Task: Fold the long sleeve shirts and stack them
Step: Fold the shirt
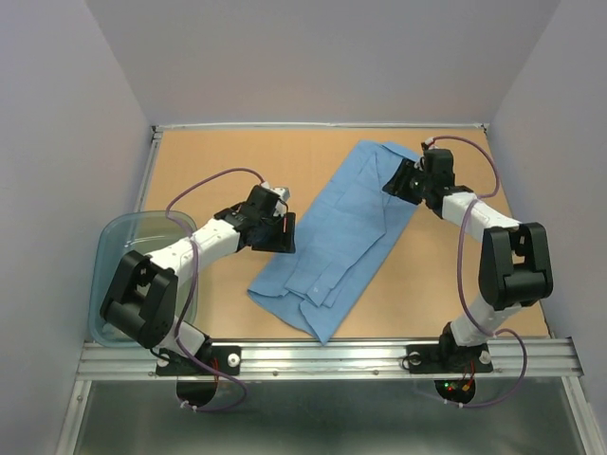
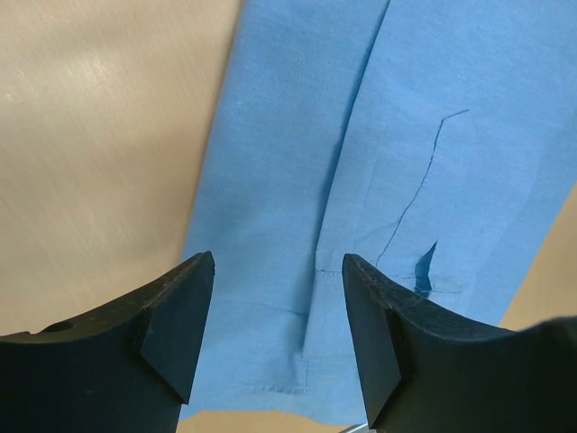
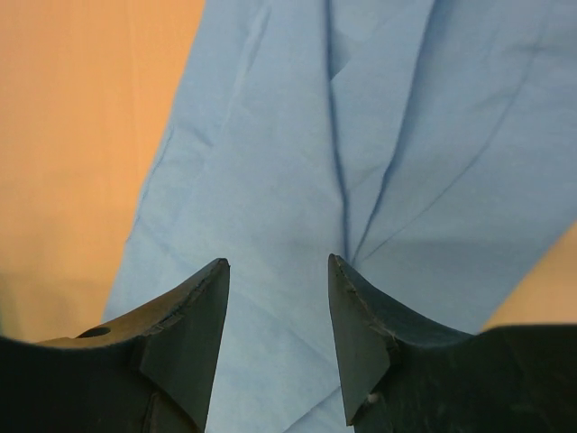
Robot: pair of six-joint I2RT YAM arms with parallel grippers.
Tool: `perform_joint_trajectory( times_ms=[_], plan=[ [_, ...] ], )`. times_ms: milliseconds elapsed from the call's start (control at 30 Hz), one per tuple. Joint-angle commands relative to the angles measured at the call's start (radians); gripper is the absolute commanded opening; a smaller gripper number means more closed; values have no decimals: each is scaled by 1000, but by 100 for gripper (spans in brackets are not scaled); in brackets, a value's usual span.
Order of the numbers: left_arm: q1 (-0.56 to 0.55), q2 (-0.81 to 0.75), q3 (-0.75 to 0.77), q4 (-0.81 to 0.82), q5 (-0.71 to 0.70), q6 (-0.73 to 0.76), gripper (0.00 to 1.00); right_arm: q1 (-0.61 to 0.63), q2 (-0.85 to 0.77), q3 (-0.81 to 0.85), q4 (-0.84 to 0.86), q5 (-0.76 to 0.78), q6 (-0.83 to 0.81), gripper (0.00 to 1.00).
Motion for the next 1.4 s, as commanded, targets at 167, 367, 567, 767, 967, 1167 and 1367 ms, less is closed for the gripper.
perform_joint_trajectory(
  times_ms=[167,367,567,767,967,1167,1367],
  plan=[
    [8,77,-10,-54,9,18,68,122,122,209,-347,438,-153,53],
    [8,111,-22,-74,65,21,65,140,244,321,-364,462,-185,52],
    [8,112,-73,-72,116,5,58,151,416,471,-364,442,-236,51],
    [-1,118,-103,9,211,-51,58,151,610,695,-364,444,-294,51],
    [-35,149,-24,49,275,-78,68,163,752,1007,-375,432,-397,52],
    [-44,72,64,60,236,-90,88,166,714,1086,-399,455,-423,58],
    [-44,-36,78,44,145,-130,95,186,373,774,-410,467,-339,68]
  ],
)
